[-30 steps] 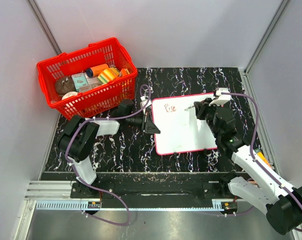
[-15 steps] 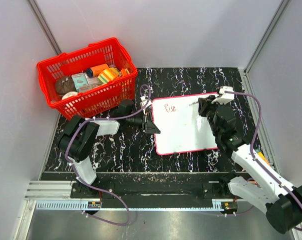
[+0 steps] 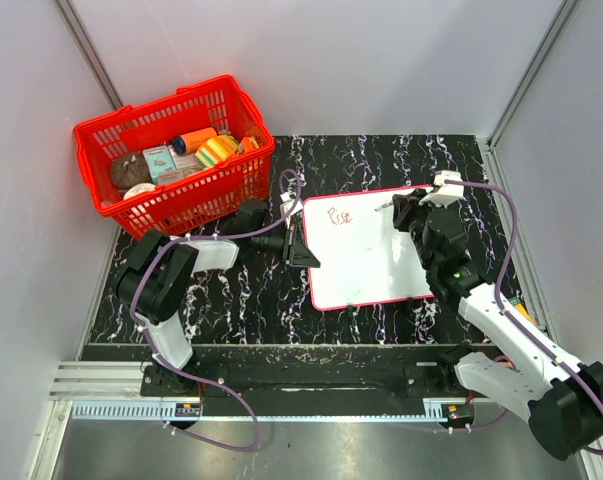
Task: Write a sentence on the whiteboard
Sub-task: Write on the whiteboard with the whiteboard.
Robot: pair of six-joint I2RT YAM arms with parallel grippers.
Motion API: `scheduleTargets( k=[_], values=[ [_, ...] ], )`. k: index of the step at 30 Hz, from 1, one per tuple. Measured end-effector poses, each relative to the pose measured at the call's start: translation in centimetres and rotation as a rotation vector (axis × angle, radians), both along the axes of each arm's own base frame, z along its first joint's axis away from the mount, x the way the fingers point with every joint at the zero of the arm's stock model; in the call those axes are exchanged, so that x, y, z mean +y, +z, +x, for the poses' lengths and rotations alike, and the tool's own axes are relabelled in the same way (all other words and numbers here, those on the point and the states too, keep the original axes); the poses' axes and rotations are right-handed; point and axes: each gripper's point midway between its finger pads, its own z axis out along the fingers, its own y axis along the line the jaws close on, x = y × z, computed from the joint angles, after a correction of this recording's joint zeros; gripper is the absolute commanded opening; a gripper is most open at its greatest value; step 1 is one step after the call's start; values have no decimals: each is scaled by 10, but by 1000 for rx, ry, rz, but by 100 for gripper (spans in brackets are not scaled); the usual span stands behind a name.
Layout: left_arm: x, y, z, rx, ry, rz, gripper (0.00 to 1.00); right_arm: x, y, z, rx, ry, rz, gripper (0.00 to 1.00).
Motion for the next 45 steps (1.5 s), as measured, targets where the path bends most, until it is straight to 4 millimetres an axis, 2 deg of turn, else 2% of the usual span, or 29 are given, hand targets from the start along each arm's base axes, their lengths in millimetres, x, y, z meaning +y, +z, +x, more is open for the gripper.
scheduleTargets(
  k=[12, 25, 45],
  values=[
    [0, 0, 0, 0, 0, 0, 0, 9, -4, -3, 18, 49, 7, 0],
    [0, 0, 0, 0, 0, 0, 0, 4, -8, -9, 43, 38, -5, 0],
    [0, 0, 0, 1, -1, 1, 0, -2, -3, -1, 25, -13, 15, 0]
  ],
)
